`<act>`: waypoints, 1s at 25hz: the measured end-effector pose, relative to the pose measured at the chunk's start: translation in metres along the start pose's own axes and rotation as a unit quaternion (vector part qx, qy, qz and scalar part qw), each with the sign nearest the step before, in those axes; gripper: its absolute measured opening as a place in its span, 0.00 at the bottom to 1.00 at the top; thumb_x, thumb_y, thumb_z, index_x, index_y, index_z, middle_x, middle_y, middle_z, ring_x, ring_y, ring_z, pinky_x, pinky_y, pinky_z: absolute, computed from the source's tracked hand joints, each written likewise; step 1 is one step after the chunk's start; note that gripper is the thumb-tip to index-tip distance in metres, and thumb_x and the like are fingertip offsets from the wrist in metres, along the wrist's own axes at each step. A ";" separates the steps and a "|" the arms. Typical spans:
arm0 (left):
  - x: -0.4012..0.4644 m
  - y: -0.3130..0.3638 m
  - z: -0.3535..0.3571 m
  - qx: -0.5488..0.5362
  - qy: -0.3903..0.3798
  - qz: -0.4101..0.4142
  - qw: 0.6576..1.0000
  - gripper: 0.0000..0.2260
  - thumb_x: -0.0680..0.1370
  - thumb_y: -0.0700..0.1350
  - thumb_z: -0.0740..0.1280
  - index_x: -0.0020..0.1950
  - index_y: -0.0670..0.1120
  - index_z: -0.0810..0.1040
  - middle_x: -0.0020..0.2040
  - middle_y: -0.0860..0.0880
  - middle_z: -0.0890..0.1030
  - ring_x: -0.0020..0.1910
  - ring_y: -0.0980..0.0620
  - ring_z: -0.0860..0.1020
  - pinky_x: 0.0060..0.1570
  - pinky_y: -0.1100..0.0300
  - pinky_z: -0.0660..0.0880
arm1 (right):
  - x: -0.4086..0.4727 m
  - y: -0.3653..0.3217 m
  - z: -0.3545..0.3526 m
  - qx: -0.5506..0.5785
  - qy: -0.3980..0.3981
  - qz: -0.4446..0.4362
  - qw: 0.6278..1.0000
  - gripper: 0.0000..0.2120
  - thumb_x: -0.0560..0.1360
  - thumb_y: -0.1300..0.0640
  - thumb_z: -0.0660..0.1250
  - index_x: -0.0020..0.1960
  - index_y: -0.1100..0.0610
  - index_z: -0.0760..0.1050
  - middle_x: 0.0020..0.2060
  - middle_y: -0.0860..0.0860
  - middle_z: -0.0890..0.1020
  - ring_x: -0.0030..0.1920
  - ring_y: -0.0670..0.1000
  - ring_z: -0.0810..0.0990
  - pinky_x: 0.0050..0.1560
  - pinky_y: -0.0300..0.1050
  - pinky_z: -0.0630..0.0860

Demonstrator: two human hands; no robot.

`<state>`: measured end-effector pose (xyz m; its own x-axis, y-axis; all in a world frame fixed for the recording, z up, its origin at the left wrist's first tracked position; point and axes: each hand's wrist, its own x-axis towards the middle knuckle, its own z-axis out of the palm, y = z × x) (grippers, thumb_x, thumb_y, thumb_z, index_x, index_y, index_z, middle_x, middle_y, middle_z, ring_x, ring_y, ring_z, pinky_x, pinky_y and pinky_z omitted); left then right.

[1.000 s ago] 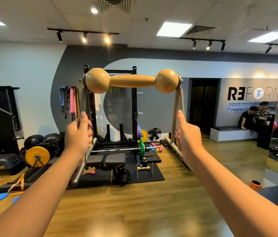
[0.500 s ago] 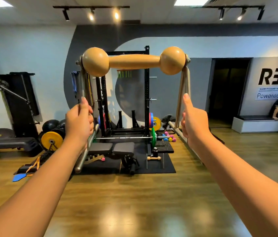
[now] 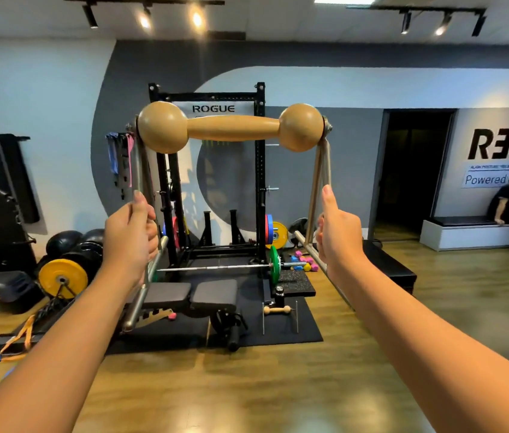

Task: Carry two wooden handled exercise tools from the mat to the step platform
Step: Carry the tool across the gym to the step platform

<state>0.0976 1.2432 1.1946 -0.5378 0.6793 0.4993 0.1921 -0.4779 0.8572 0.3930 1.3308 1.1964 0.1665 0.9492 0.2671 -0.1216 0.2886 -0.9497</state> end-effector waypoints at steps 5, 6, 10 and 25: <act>0.078 -0.030 0.016 -0.008 -0.001 0.025 1.000 0.21 0.84 0.62 0.58 0.43 0.47 0.73 0.26 0.53 0.67 0.22 0.55 0.62 0.19 0.64 0.60 | 0.078 0.019 0.045 0.010 0.000 -0.016 1.000 0.30 0.77 0.28 0.63 0.30 0.51 0.64 0.25 0.49 0.65 0.24 0.46 0.62 0.29 0.46 0.60; 0.091 -0.038 0.019 -0.004 0.003 0.030 1.000 0.21 0.84 0.62 0.58 0.43 0.46 0.73 0.27 0.53 0.67 0.22 0.55 0.62 0.19 0.64 0.60 | 0.094 0.025 0.054 0.014 -0.006 -0.017 1.000 0.30 0.77 0.28 0.63 0.31 0.51 0.65 0.25 0.48 0.65 0.24 0.46 0.62 0.29 0.46 0.60; 0.136 -0.078 0.031 0.011 0.034 0.036 0.999 0.22 0.85 0.61 0.57 0.42 0.45 0.73 0.27 0.51 0.66 0.23 0.53 0.61 0.21 0.63 0.58 | 0.149 0.063 0.088 0.018 -0.024 -0.026 0.999 0.31 0.77 0.28 0.62 0.30 0.51 0.62 0.24 0.50 0.63 0.24 0.48 0.60 0.29 0.45 0.58; 0.294 -0.224 0.135 0.035 0.192 0.041 0.980 0.22 0.85 0.58 0.58 0.39 0.46 0.72 0.26 0.50 0.64 0.21 0.56 0.61 0.20 0.65 0.58 | 0.428 0.184 0.205 0.066 -0.164 -0.021 0.984 0.33 0.77 0.30 0.64 0.22 0.50 0.68 0.21 0.46 0.67 0.23 0.47 0.65 0.30 0.46 0.63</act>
<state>0.0069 1.6250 1.1659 -0.7853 0.3740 0.4934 0.2964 -0.4726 0.8300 0.2409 1.8158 1.1693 -0.1471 0.9193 0.3650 -0.2505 0.3223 -0.9129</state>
